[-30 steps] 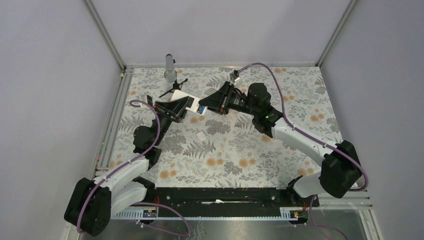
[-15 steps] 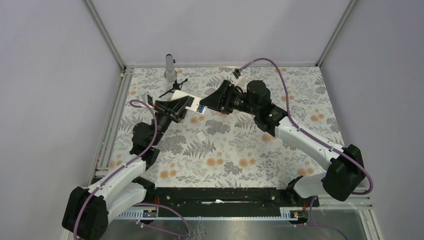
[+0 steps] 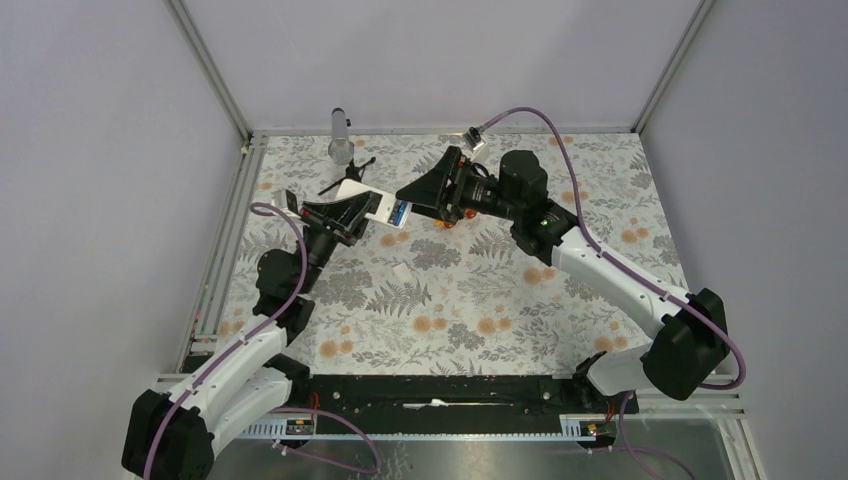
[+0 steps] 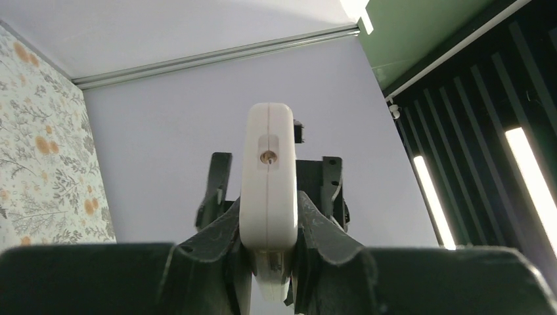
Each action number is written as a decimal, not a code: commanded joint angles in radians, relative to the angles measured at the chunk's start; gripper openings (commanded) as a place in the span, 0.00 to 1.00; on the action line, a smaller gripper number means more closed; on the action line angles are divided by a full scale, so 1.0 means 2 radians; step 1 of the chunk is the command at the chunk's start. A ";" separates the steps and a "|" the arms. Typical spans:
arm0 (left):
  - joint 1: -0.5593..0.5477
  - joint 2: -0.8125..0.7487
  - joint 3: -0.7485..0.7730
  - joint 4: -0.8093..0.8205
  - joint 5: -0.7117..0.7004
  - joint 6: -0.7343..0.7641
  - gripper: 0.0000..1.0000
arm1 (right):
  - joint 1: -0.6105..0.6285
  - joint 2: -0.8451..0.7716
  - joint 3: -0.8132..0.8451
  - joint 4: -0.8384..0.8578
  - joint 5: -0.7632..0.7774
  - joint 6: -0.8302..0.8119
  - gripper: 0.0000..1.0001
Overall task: Load the batteries into the remote control
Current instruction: Load the battery into the remote control, then pick up the battery cover at the center of the board.
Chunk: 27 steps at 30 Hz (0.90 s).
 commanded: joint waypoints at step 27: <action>0.145 -0.159 0.138 -0.595 -0.020 0.423 0.00 | 0.045 0.112 0.025 -0.210 0.156 -0.369 0.77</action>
